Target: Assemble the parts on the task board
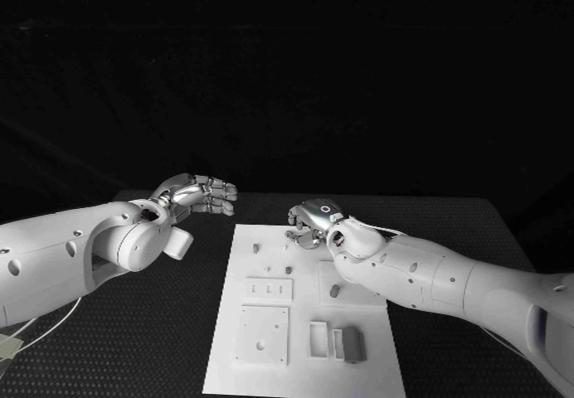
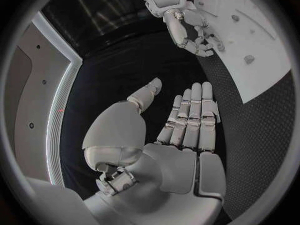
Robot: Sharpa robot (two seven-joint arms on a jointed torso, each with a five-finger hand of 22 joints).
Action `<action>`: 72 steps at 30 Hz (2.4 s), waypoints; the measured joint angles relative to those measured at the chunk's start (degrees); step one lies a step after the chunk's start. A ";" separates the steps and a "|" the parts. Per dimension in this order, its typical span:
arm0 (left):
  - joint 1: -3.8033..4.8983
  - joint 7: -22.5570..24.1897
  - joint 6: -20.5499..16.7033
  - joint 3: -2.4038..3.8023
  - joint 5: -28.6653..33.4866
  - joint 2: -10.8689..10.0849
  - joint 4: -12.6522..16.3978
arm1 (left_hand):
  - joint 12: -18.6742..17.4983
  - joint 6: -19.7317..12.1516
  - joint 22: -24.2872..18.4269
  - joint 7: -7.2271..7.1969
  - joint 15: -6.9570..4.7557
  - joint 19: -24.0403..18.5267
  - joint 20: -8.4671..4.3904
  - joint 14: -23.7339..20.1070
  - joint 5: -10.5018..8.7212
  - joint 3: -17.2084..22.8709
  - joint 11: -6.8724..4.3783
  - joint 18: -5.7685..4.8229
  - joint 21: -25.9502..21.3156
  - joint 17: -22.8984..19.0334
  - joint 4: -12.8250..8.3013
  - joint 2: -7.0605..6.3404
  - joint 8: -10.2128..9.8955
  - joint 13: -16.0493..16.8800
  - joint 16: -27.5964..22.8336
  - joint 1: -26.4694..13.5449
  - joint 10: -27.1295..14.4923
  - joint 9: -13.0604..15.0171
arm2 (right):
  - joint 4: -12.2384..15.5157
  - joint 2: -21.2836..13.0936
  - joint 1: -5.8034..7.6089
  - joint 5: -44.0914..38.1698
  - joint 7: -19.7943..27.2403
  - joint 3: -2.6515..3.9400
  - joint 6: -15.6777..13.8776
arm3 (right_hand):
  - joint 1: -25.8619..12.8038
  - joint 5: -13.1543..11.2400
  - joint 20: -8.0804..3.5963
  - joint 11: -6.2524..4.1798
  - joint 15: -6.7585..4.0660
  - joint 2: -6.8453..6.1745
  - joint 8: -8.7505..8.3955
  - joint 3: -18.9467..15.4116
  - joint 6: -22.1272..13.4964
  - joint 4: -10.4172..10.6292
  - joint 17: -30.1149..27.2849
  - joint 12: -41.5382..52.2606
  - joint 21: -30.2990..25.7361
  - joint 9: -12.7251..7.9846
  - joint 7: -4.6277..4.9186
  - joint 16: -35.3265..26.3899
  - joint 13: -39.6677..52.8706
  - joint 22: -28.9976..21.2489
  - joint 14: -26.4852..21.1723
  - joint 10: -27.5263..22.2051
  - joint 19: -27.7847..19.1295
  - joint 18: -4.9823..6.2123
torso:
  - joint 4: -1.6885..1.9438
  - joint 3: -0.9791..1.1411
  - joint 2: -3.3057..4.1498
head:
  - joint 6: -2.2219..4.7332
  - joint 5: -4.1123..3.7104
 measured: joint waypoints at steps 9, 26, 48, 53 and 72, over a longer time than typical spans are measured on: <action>0.00 -0.02 0.00 0.00 0.00 -0.11 0.01 | 0.00 0.00 0.00 0.00 0.00 0.00 0.00 0.00 0.00 0.00 0.00 0.00 0.00 0.05 0.00 0.00 0.00 0.00 0.00 0.00 0.00 0.00 | 0.24 -0.08 -0.05 0.03 0.73 0.00 0.49 | 0.00 0.00 0.00 -0.81 -0.67 0.00 0.00 -0.06 0.51 0.06 0.05 5.37 0.34 0.80 -0.49 0.28 12.84 0.00 -0.26 -2.90 0.00 0.10 | 0.03 -0.01 0.03 | 0.02 -0.12; 0.00 -0.06 0.00 0.00 0.00 -0.13 -0.01 | 0.00 0.00 -0.02 0.00 0.00 0.00 0.00 0.00 0.00 0.00 0.00 0.00 0.00 0.08 0.00 0.00 0.00 0.01 0.00 0.00 0.00 -0.01 | 0.15 0.68 -0.11 0.03 1.33 -0.01 1.12 | -0.49 0.00 0.01 -1.13 -1.37 2.02 0.32 0.27 2.39 0.39 0.17 7.09 1.00 1.45 -1.30 0.84 18.46 0.00 0.02 -3.18 0.00 0.56 | 0.10 -0.02 0.07 | -0.13 -0.12; 0.00 -0.23 0.01 0.00 0.00 -0.16 0.00 | 0.00 0.00 -0.03 0.00 0.00 0.00 0.00 0.00 0.00 0.00 0.00 0.00 0.00 0.14 0.00 -0.21 0.00 -0.04 0.00 0.21 0.00 0.03 | -0.97 1.31 -0.11 -0.29 0.97 -0.01 2.23 | -0.05 0.00 -0.32 -2.04 -1.93 5.41 0.53 0.70 3.70 0.32 0.41 7.28 1.88 1.44 -2.22 1.16 20.34 -0.01 0.16 -2.25 0.08 1.28 | 0.12 -0.04 0.08 | -0.19 -0.09; 0.00 -0.41 0.05 0.00 0.01 -0.19 0.00 | 0.00 0.00 -0.03 0.00 0.00 0.00 0.00 0.00 0.00 -0.15 0.00 0.00 0.00 0.15 0.15 -0.21 0.00 -0.04 -0.06 0.21 0.00 0.04 | -0.96 1.22 -0.11 -0.29 0.89 0.00 2.21 | -0.54 0.00 -0.32 -2.03 -1.93 7.65 0.52 0.69 3.70 0.32 0.43 7.28 1.88 1.44 -2.22 1.16 20.59 -0.01 0.16 -2.25 0.08 1.30 | 0.11 -0.03 0.08 | -0.16 -0.05; 0.00 -0.63 0.07 -0.02 0.01 -0.05 -0.20 | 0.00 -0.21 -0.04 -0.20 0.21 -0.21 0.21 -0.21 0.00 -0.15 0.00 0.00 0.00 0.25 0.15 -0.44 0.00 -0.15 -0.26 -0.03 -0.41 0.03 | -1.20 1.23 -0.10 -0.18 0.58 0.00 2.19 | -1.58 0.00 -0.30 -1.95 -1.90 8.11 0.00 0.67 3.81 0.30 0.46 6.36 2.10 1.32 -2.34 1.16 21.06 -0.02 0.16 -2.15 0.07 1.34 | 0.06 -0.03 0.07 | -0.19 -0.10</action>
